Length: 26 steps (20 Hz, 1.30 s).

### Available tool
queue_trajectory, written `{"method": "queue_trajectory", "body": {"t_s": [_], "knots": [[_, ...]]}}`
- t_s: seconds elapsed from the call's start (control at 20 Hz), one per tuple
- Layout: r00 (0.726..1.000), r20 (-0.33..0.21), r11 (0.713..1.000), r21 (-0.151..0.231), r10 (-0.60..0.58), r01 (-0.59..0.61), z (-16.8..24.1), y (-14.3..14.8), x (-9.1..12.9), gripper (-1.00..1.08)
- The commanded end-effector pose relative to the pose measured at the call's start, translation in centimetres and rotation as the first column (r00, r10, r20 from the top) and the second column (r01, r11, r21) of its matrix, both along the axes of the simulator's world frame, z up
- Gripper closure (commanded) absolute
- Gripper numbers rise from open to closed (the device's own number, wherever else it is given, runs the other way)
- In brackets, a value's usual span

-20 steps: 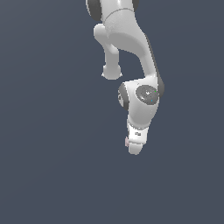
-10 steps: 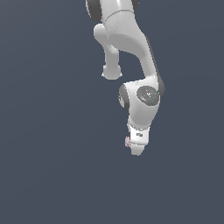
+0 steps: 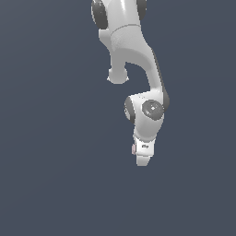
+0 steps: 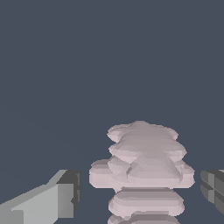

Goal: Pick up the object and move it to a goal position.

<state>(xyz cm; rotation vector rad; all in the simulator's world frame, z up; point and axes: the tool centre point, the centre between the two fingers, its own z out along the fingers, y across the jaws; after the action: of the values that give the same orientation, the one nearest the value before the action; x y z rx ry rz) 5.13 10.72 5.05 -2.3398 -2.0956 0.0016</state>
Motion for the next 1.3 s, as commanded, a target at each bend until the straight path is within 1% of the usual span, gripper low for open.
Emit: {"method": "queue_trajectory", "body": {"t_s": [0.0, 0.2, 0.25, 0.85, 1.05, 1.25], "knots": [[1.0, 0.001, 1.0, 0.0, 0.001, -0.001, -0.9, 0.0, 0.0, -0.92], [1.0, 0.001, 1.0, 0.0, 0.001, -0.001, -1.1, 0.0, 0.1, -0.92], [1.0, 0.001, 1.0, 0.0, 0.001, -0.001, -1.1, 0.0, 0.1, 1.08], [1.0, 0.008, 1.0, 0.0, 0.0, 0.0, -0.7, 0.0, 0.3, 1.08], [1.0, 0.008, 1.0, 0.0, 0.0, 0.0, -0.2, 0.5, -0.1, 1.08], [1.0, 0.007, 1.0, 0.0, 0.0, 0.0, 0.8, 1.6, -1.1, 1.08]]}}
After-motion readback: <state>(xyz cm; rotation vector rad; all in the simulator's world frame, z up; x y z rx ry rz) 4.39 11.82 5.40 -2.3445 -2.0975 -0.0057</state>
